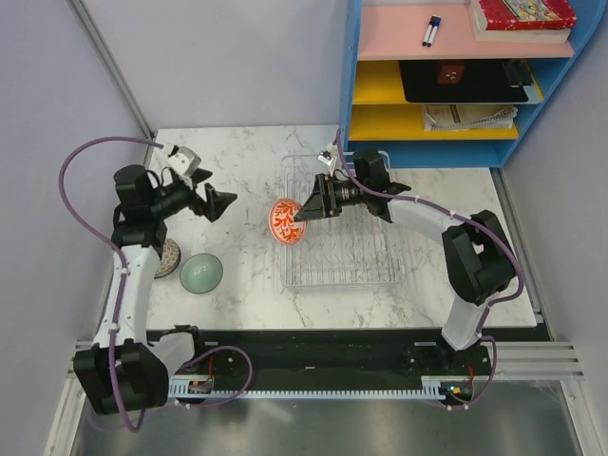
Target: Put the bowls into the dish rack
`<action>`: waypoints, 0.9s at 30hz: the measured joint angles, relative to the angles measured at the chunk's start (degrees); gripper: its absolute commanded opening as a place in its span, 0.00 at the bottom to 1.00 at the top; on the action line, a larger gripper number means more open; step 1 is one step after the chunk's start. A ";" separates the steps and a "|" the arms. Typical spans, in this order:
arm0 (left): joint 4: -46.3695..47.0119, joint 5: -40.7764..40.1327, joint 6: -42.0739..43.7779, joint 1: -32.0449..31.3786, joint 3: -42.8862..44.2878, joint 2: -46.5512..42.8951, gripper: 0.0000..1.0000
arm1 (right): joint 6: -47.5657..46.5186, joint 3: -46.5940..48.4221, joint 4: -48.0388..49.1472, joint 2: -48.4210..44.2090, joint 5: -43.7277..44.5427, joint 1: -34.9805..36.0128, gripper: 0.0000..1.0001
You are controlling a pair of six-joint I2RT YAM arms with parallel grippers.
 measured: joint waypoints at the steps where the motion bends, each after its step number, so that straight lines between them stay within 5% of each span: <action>1: -0.24 0.15 0.17 2.05 -0.87 -0.68 1.00 | -0.90 0.57 -1.07 -0.11 0.76 -0.09 0.00; 11: -4.87 1.90 3.89 14.10 -10.75 -2.03 1.00 | -12.46 5.11 -12.13 -2.08 13.62 -0.66 0.00; 27: -4.35 3.39 4.94 17.00 -15.56 -1.14 1.00 | -24.44 7.06 -23.87 -3.78 33.73 -0.66 0.00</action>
